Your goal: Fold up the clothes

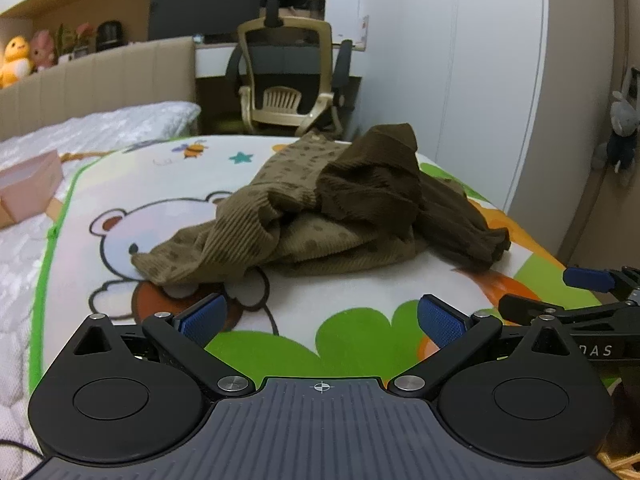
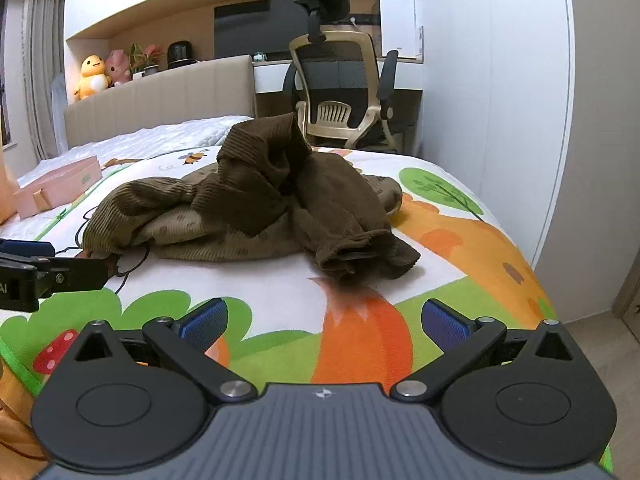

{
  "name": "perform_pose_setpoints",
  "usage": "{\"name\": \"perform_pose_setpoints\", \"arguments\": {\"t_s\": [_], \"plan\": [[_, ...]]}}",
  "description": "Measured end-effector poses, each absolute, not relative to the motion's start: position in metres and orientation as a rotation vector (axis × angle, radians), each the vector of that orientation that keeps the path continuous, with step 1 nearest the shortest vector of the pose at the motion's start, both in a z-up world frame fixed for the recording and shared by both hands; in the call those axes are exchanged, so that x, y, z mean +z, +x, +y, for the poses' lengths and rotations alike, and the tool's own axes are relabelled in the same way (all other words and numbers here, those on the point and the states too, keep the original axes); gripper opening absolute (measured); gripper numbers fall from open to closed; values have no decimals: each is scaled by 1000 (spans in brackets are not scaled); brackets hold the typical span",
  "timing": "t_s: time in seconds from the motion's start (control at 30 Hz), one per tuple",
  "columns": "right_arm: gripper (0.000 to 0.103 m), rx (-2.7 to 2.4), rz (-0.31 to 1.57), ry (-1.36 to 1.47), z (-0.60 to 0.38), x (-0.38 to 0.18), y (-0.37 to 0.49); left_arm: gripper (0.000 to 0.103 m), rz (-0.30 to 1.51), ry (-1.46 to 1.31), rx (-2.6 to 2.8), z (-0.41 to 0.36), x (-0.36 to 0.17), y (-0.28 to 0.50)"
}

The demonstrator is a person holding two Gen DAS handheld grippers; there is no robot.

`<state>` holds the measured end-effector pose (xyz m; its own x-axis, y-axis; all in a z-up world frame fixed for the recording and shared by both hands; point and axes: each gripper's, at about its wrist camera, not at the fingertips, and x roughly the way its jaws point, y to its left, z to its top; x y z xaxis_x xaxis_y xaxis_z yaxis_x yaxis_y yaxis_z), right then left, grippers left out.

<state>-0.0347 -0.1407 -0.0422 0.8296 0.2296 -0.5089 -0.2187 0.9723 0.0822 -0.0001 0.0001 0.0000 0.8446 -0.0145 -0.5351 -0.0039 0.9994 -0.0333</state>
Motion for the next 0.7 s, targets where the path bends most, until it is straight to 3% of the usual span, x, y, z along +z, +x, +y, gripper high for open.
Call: {"name": "perform_pose_setpoints", "arguments": {"t_s": [0.7], "plan": [[103,245,504,23,-138,-32,-36,103,593,-35,21,0,-1,-2]]}}
